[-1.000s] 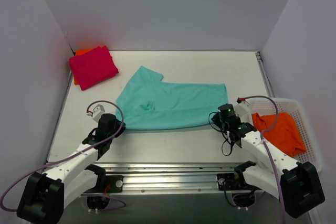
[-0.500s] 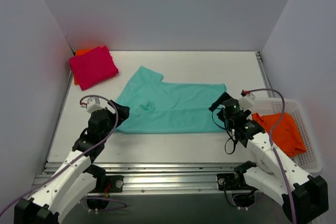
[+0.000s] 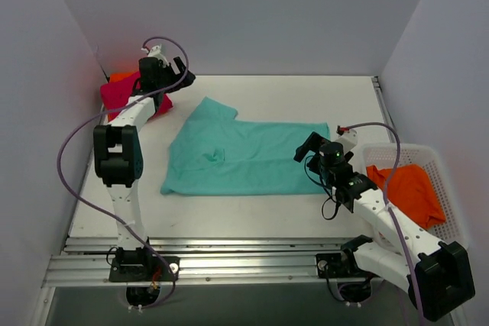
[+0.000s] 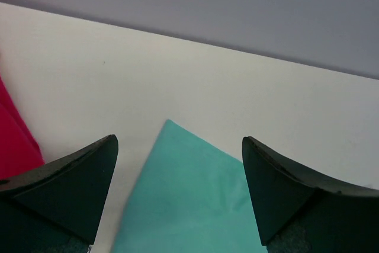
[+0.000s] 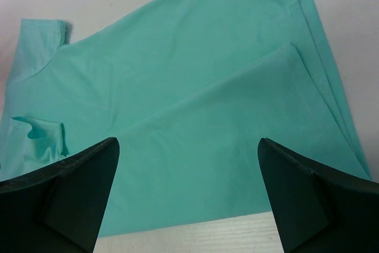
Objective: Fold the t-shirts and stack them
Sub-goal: Grap the side of the flattened tshirt furthest away from the robot with both arms
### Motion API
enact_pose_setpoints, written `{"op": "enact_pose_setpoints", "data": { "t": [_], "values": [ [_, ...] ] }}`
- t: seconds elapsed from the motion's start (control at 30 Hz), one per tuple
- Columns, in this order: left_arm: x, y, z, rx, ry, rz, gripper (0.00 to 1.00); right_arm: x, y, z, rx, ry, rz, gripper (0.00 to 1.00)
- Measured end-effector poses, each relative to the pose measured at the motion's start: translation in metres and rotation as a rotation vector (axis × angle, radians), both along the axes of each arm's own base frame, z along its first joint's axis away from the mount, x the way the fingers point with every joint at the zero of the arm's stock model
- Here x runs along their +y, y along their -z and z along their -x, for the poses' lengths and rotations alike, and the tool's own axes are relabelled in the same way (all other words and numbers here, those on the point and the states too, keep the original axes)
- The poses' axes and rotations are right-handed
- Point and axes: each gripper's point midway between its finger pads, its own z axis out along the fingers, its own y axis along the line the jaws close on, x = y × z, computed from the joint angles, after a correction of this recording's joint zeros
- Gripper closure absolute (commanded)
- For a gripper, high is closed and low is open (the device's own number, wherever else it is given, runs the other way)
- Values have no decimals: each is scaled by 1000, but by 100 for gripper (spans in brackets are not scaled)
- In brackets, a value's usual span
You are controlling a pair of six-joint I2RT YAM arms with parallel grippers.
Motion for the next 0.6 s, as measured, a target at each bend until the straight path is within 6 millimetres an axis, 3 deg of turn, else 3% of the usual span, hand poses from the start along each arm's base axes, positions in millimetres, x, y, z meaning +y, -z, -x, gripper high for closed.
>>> {"op": "enact_pose_setpoints", "data": {
  "t": [0.07,0.17,0.27,0.43,0.6],
  "values": [
    [-3,31,-32,46,34,-7,5,1,0,1,-4,-7,-1,0],
    [-10,81,-58,141,78,-6,5,1,-5,0,-20,-10,-3,0],
    [-17,127,-60,249,102,0,6,0,-7,0,-29,-13,0,0],
    [-29,119,-59,270,131,7,6,-2,-7,-1,-31,-9,10,0],
    [-47,133,-43,340,150,-7,6,-7,-7,-2,-32,7,15,0]
  ]
}}
